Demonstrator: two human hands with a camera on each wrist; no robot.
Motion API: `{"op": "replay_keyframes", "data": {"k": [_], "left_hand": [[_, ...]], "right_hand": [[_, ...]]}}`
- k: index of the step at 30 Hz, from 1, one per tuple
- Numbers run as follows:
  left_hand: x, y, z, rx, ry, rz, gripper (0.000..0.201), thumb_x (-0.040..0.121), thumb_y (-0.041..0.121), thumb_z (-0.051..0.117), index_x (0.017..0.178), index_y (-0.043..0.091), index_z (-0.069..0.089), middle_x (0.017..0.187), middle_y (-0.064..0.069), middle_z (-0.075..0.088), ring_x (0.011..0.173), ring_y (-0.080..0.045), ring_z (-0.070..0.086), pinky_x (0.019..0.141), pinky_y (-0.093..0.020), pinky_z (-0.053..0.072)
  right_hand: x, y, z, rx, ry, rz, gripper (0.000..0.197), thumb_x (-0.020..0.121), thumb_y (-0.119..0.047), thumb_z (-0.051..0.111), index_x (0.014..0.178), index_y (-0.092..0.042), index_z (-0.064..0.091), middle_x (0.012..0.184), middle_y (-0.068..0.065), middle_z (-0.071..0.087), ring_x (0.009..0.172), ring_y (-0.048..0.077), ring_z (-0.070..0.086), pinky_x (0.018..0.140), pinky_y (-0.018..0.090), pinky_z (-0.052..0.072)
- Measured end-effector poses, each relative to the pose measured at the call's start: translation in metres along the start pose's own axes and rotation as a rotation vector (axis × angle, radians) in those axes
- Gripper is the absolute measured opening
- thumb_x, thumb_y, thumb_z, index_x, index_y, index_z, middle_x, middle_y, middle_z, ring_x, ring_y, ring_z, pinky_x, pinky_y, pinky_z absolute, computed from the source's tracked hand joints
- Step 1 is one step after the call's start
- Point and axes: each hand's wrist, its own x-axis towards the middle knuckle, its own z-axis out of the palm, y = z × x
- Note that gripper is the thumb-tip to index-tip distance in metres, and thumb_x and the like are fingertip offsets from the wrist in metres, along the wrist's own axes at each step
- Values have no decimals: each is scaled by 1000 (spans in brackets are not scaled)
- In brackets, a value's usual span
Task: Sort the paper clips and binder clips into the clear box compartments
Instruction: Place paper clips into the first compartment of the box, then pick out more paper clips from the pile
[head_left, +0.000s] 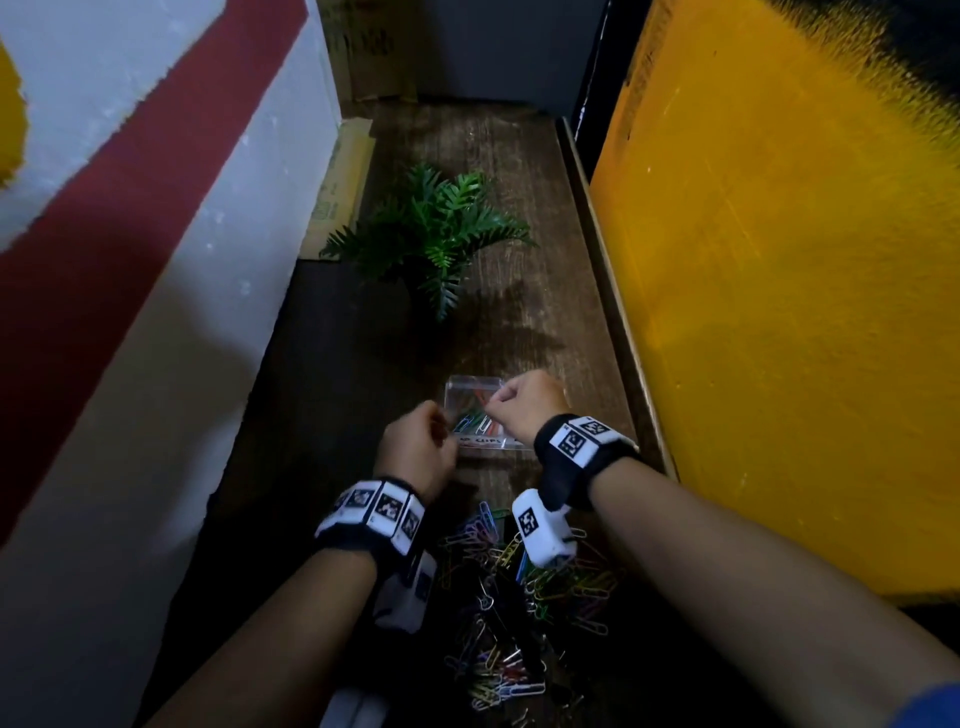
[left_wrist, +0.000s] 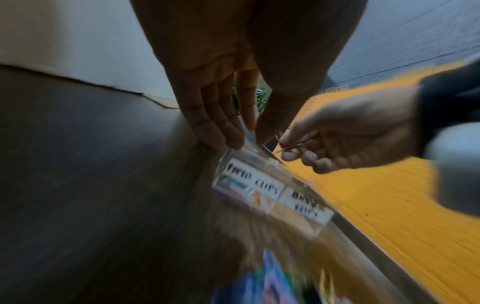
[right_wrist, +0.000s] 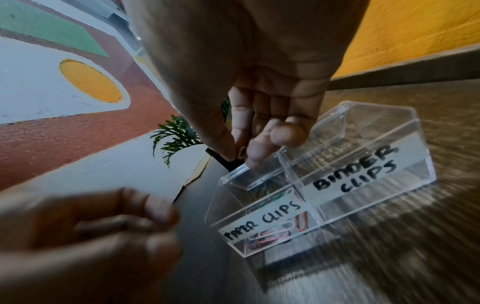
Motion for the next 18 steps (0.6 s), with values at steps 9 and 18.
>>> {"op": "replay_keyframes", "data": {"k": [9, 18], "left_hand": [[-104, -68, 12, 136, -160, 188, 19, 79, 30, 62, 99, 30, 61, 96, 8, 58, 88, -16, 60, 77, -28, 49], [-180, -96, 56, 284, -336, 487, 42, 74, 32, 58, 116, 33, 52, 119, 6, 51, 104, -17, 57, 78, -27, 54]], "right_hand": [[-35, 26, 4, 40, -29, -109, 17, 84, -17, 66, 101, -18, 67, 101, -1, 69, 94, 14, 63, 89, 33, 52], [-186, 127, 10, -227, -14, -347, 17, 81, -25, 61, 95, -25, 70, 95, -8, 69, 90, 13, 62, 82, 35, 52]]}}
